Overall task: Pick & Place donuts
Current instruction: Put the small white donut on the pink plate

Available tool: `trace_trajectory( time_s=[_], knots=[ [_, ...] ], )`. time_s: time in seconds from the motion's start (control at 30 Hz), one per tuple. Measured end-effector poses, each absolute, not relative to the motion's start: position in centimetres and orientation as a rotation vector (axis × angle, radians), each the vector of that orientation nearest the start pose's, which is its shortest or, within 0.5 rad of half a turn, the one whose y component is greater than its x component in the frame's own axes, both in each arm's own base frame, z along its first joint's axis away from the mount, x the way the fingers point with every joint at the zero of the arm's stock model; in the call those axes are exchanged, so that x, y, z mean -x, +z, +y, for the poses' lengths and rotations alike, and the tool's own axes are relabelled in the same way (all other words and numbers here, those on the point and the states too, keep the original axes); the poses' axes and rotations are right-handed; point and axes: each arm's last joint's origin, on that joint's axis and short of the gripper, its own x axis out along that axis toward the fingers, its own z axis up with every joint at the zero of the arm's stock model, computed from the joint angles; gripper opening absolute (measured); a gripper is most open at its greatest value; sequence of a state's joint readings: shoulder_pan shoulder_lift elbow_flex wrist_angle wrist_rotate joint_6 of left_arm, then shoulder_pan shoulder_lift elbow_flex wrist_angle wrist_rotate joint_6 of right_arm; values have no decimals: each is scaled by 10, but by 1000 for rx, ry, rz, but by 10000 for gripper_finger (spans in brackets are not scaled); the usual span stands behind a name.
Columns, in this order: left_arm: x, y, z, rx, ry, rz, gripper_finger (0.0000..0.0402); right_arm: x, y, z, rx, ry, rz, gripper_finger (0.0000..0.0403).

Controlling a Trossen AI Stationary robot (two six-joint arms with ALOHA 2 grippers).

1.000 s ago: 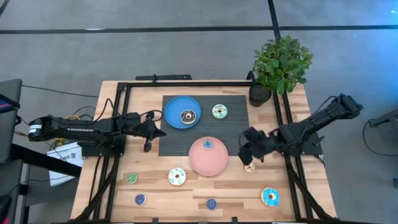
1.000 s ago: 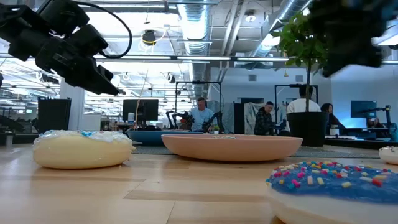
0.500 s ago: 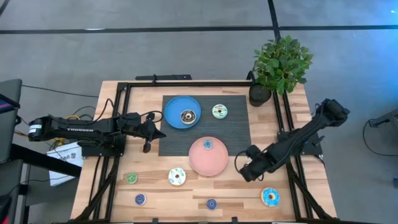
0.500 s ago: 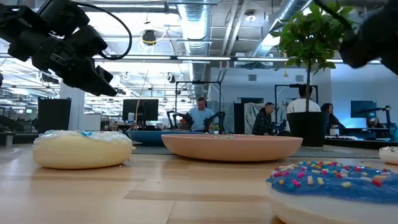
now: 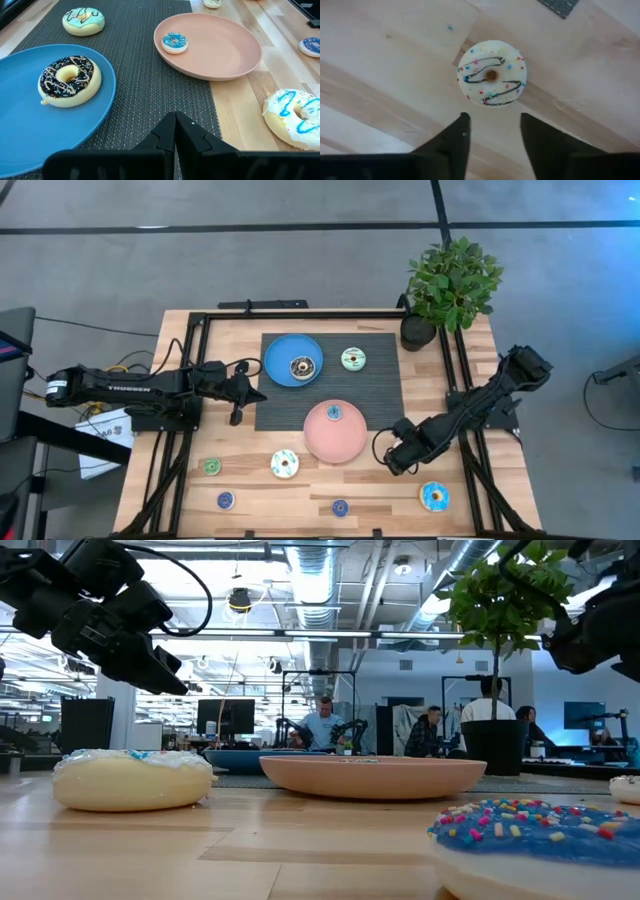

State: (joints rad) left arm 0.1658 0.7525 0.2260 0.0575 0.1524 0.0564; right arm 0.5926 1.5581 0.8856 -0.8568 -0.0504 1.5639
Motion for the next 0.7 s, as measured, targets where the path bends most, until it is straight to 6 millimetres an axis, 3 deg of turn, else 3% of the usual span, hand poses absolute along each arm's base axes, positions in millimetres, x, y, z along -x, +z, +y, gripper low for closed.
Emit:
trace_trajectory(
  time_s=[0.27,0.53,0.7],
  knots=[
    [-154,169,21,19,0,463,0,-209,160,141,-783,-744,1417,284],
    [-154,169,21,19,0,463,0,-221,136,140,-742,-766,1443,294],
    [-154,169,21,34,4,463,0,-225,131,136,-731,-780,1457,293]
  ],
)
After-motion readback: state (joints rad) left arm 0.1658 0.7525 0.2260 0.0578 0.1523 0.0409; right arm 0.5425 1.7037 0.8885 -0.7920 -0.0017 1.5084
